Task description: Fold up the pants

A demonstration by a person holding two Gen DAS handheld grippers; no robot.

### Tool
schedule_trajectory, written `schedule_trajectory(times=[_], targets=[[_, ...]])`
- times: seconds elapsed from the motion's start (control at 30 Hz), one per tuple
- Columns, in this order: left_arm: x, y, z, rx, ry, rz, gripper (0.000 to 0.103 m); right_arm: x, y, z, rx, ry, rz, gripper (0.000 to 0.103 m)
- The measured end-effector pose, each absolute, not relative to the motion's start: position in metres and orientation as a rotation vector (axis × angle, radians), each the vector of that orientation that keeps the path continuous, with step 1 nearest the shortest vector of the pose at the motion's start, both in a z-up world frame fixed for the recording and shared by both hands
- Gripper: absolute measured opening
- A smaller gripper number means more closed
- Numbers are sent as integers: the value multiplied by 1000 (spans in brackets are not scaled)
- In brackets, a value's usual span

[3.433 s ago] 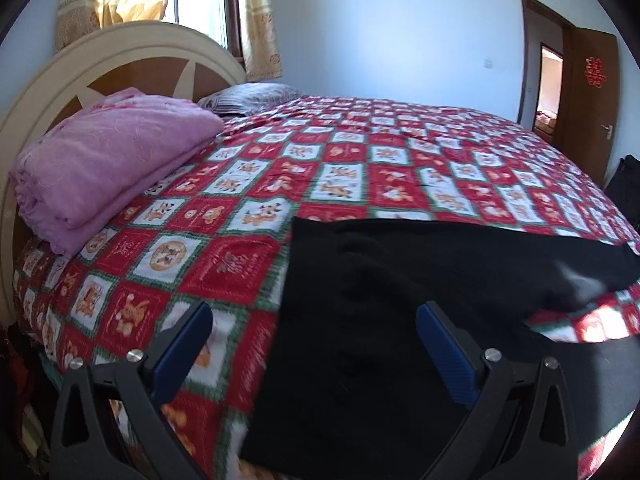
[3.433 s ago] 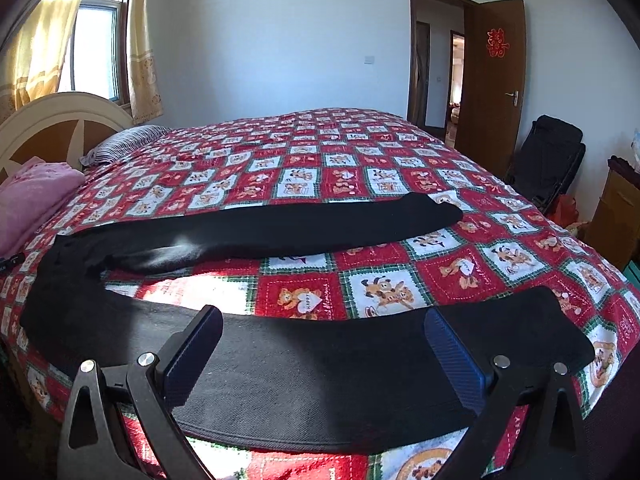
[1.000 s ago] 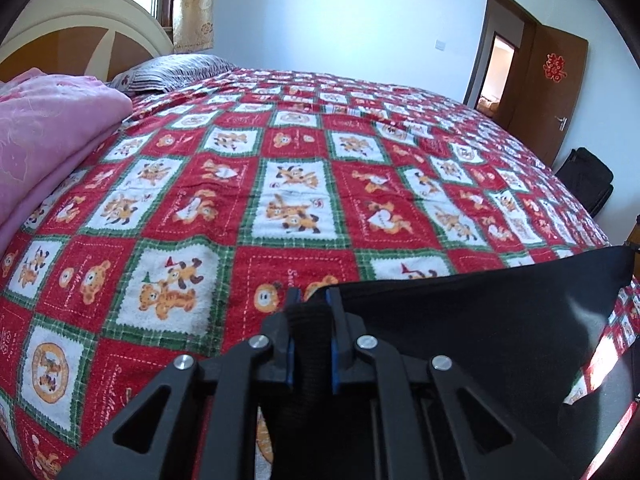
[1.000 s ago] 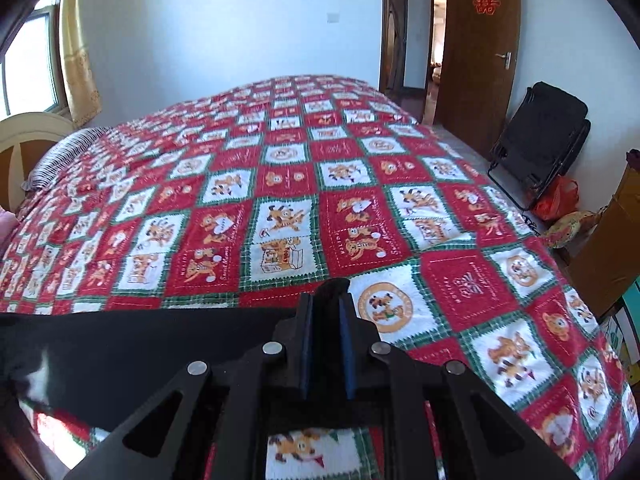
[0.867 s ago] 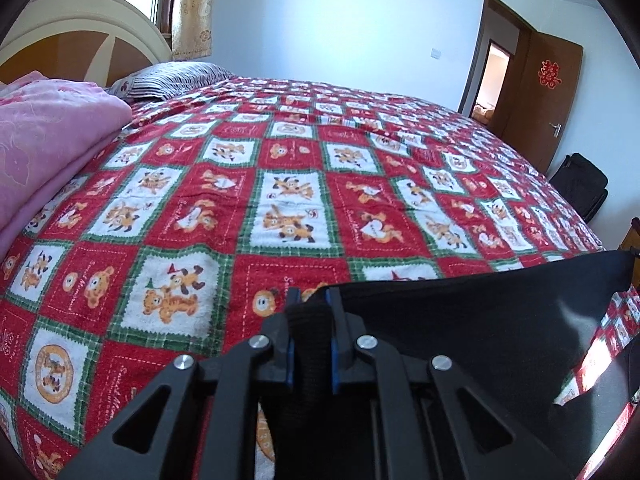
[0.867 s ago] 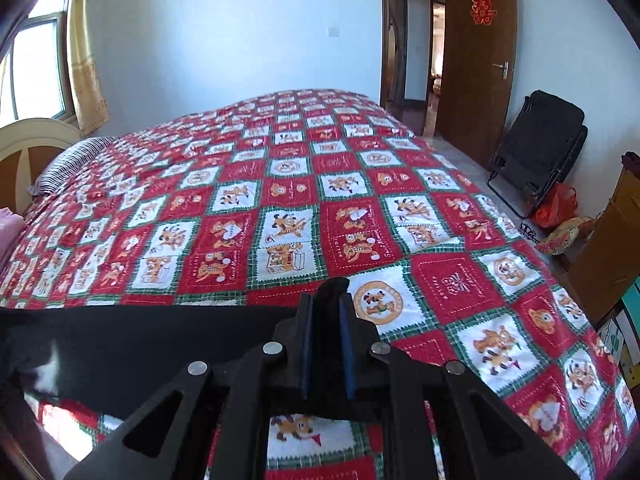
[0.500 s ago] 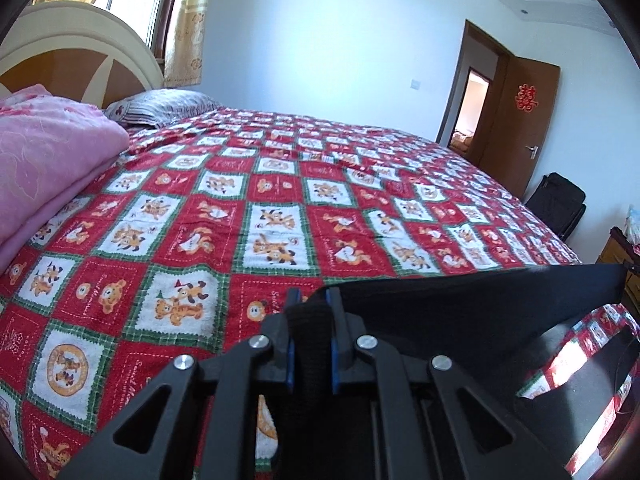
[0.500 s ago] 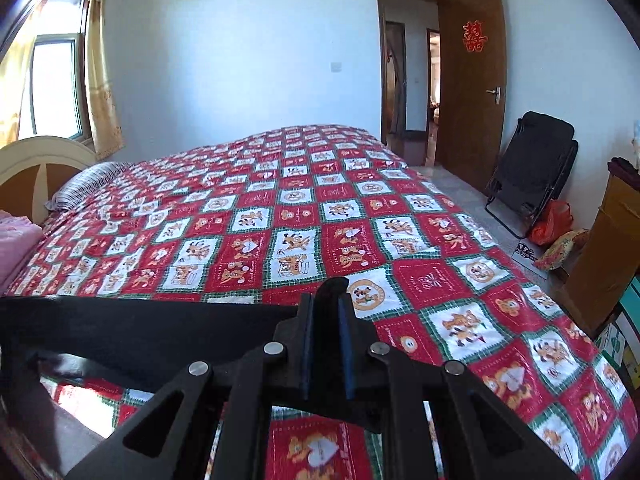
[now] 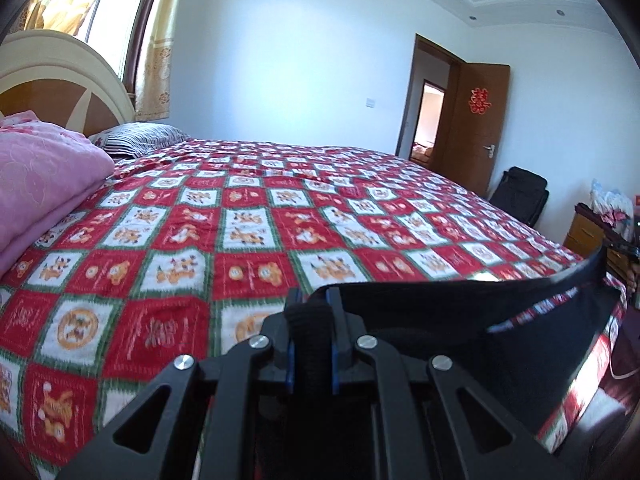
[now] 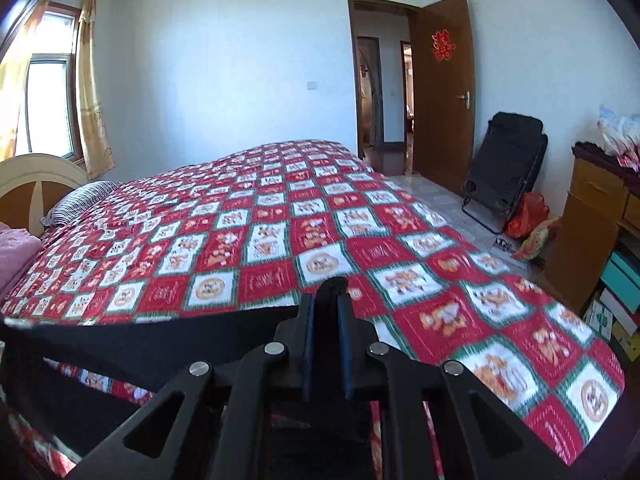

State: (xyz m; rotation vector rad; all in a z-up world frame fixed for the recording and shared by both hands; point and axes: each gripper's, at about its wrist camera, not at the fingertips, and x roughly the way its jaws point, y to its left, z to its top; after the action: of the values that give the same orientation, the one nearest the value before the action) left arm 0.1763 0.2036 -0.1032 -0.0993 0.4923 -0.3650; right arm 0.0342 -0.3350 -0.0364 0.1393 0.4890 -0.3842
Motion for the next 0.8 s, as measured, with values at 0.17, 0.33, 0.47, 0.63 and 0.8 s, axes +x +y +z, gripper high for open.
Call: schedule_trajectory(times=[0.17, 0.33, 0.47, 0.63, 0.8], targets=[[140, 201, -132, -65, 528, -372, 14, 9, -339, -64, 153, 546, -390, 11], [121, 201, -156, -19, 555, -345, 20, -12, -335, -84, 138, 595, -392, 11], [114, 204, -160, 10, 528, -313, 34, -21, -327, -92, 65, 655, -379, 11], [106, 211, -159, 48, 523, -271, 57, -35, -321, -89, 33, 674, -382, 41], [92, 226, -164, 91, 538, -234, 70, -55, -309, -68, 73, 599, -390, 58]])
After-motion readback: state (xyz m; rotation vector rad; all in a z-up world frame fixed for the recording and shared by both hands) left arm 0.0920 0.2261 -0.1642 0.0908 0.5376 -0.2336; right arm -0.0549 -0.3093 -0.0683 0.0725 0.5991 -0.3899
